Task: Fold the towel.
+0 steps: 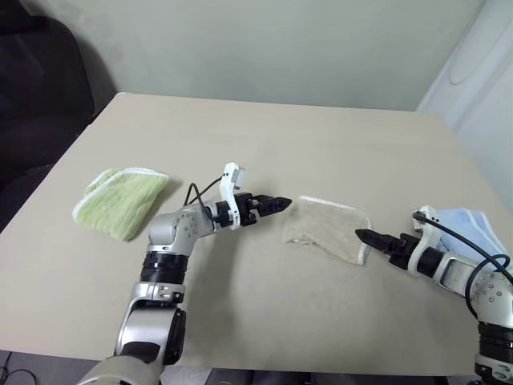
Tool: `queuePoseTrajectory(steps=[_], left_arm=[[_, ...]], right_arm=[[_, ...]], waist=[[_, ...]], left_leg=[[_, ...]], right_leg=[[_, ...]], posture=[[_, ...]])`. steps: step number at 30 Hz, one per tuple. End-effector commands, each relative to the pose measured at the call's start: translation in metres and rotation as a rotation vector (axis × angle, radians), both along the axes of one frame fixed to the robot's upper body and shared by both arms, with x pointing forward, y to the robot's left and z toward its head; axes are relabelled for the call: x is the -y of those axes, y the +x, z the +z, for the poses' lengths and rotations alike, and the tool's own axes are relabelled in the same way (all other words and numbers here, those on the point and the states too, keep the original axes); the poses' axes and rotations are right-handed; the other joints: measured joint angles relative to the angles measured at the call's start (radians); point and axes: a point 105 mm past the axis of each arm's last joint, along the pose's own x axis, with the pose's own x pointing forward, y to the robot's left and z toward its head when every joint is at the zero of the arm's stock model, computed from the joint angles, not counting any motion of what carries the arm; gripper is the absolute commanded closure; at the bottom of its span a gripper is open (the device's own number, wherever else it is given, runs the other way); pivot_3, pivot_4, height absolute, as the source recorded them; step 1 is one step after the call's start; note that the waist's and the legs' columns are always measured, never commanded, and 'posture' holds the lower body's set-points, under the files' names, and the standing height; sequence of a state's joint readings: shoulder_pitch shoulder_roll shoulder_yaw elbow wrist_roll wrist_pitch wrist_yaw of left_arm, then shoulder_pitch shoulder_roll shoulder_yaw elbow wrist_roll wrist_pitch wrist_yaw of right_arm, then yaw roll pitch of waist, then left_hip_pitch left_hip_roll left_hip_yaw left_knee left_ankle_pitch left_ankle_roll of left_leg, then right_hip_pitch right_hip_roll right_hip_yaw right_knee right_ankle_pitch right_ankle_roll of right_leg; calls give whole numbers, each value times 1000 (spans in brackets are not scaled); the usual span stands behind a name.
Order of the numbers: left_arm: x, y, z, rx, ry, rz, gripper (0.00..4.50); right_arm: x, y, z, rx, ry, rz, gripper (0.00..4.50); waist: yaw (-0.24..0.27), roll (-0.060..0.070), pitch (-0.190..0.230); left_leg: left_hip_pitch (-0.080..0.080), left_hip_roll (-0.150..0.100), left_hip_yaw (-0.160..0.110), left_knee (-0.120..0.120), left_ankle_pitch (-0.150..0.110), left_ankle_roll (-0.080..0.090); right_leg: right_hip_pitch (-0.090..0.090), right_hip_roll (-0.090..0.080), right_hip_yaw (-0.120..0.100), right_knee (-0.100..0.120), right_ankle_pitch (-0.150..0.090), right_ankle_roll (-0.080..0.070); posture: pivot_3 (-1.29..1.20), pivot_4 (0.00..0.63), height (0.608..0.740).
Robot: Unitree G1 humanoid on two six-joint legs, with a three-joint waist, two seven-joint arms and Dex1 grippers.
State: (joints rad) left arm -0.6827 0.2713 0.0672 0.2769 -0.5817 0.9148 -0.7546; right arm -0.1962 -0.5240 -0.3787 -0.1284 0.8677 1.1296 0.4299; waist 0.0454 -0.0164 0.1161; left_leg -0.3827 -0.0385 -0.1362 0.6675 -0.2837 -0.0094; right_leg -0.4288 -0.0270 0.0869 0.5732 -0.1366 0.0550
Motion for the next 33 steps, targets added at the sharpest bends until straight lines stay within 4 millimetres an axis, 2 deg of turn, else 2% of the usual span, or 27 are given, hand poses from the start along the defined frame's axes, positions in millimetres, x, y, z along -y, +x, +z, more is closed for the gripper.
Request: queuePoseTrajectory(steps=[1, 6, 11, 14, 22, 26, 31, 32, 33], left_arm=[[2, -2, 12, 57, -10, -3, 19], [2, -3, 10, 55, -5, 2, 19], [6, -3, 9, 56, -4, 0, 19], [8, -4, 9, 61, -1, -3, 0], [9, -4, 6, 59, 2, 1, 0], [8, -2, 12, 74, -29, 14, 0], [0, 4, 20, 92, -74, 59, 0], [-2, 5, 20, 89, -82, 69, 0], [-3, 6, 19, 85, -84, 76, 0]], right_arm=[[-25, 1, 11, 38, 31, 94, 0], [-49, 1, 13, 48, 44, 170, 0], [-57, 1, 8, 37, 22, 189, 0], [-51, 2, 9, 43, 25, 163, 519], [-37, 2, 29, 104, 95, 103, 3177], [-24, 3, 63, 204, 117, 45, 4489], [16, 1, 113, 330, 100, -101, 4489], [26, 0, 122, 341, 92, -138, 4489], [45, -1, 132, 349, 88, -213, 4489]], waist=[[-1, 0, 0], [-3, 0, 0], [-3, 0, 0], [-3, 0, 0], [-2, 0, 0], [-1, 0, 0], [3, 0, 0], [4, 0, 0], [4, 0, 0]], left_leg=[[0, 0, 0, 0, 0, 0], [0, 0, 0, 0, 1, 0], [0, 0, 0, 0, 1, 0], [0, 0, 0, 1, 1, 0], [0, 0, 0, 1, 1, 0], [0, 0, 0, 1, 1, 0], [-1, -1, 0, 1, 0, 0], [-1, -1, 0, 1, 0, 0], [-1, -1, 0, 1, 0, 0]], right_leg=[[0, 0, 0, 0, 0, 0], [0, 1, 0, 0, 3, -4], [0, 1, 0, 0, 3, -5], [0, 0, 0, 0, 3, -5], [0, 0, 0, 0, 3, -5], [0, 1, 0, 0, 3, -5], [0, 0, 1, 0, 3, -5], [0, 0, 1, 0, 3, -5], [0, 0, 1, 0, 3, -5]], posture=[[0, 150, 740], [0, 150, 740], [0, 150, 740], [0, 150, 740], [0, 150, 740], [0, 150, 740], [0, 150, 740], [0, 150, 740], [0, 150, 740]])
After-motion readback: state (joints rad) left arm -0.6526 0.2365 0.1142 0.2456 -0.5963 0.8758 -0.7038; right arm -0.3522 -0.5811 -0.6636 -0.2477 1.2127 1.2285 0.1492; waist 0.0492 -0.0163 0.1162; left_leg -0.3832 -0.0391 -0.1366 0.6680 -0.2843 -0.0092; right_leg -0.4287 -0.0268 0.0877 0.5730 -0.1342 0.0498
